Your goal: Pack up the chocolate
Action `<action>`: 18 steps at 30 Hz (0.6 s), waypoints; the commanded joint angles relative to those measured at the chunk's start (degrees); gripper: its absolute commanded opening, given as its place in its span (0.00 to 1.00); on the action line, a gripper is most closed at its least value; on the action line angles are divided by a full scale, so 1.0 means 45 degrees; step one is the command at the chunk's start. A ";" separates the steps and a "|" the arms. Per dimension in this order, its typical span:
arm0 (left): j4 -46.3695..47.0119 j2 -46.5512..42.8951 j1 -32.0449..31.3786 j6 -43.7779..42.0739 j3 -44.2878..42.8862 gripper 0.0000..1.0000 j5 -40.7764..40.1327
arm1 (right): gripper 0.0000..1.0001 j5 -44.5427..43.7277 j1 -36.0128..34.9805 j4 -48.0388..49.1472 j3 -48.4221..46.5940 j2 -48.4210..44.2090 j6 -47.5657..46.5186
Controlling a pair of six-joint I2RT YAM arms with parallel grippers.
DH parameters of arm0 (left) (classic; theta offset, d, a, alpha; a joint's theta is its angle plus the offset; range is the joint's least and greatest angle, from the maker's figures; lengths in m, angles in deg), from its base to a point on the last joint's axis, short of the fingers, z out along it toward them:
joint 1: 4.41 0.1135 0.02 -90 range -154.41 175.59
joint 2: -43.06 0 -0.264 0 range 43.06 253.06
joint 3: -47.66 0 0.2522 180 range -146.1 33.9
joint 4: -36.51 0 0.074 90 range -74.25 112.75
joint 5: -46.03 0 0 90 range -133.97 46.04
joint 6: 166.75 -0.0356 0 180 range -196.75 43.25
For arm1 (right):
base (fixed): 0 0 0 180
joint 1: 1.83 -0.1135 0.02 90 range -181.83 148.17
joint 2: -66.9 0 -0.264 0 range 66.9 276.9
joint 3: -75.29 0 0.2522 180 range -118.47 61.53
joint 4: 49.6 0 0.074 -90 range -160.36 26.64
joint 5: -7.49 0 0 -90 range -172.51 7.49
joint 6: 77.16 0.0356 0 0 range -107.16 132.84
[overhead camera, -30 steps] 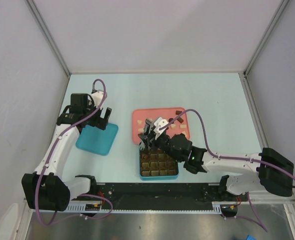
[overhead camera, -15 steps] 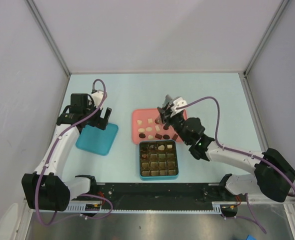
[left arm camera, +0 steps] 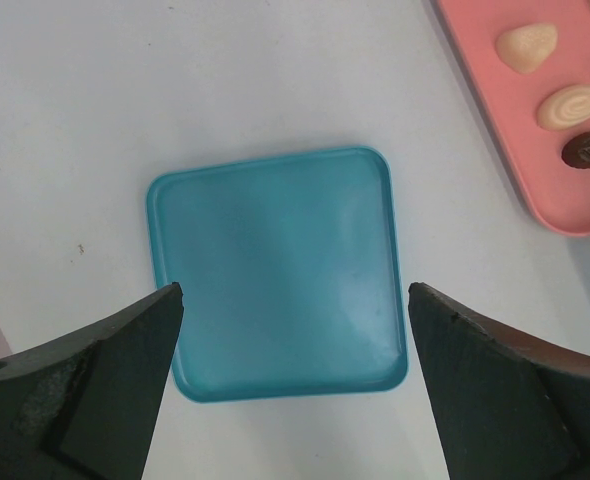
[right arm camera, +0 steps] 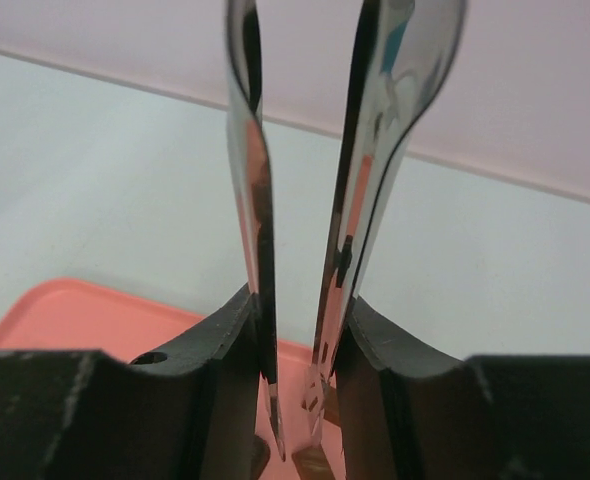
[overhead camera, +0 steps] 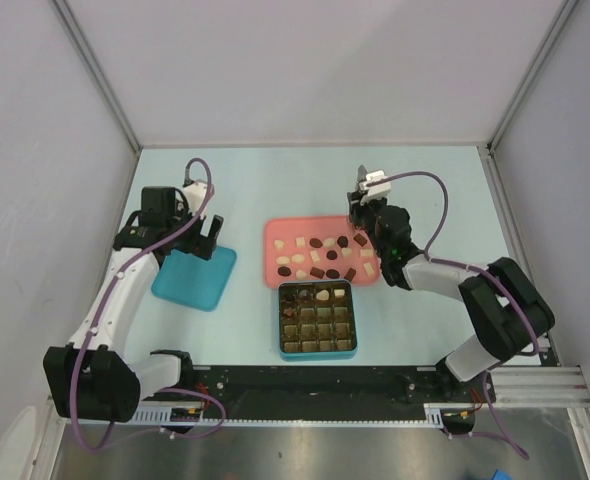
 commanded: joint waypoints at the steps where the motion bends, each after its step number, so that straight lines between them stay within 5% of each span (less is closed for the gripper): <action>1: 0.0119 0.0095 0.0066 -0.0107 -0.0294 1.00 0.0007 | 0.37 0.0249 0.0452 0.1348 -0.0802 0.0539 0.0102; 9: 0.0217 0.0310 0.0066 -0.0146 -0.0353 1.00 -0.0013 | 0.49 0.0289 0.0667 0.1466 -0.1135 0.1185 -0.0014; 18: 0.0276 0.0369 0.0066 -0.0166 -0.0314 1.00 -0.0130 | 0.50 0.0445 0.1019 0.1446 -0.1193 0.1615 0.0102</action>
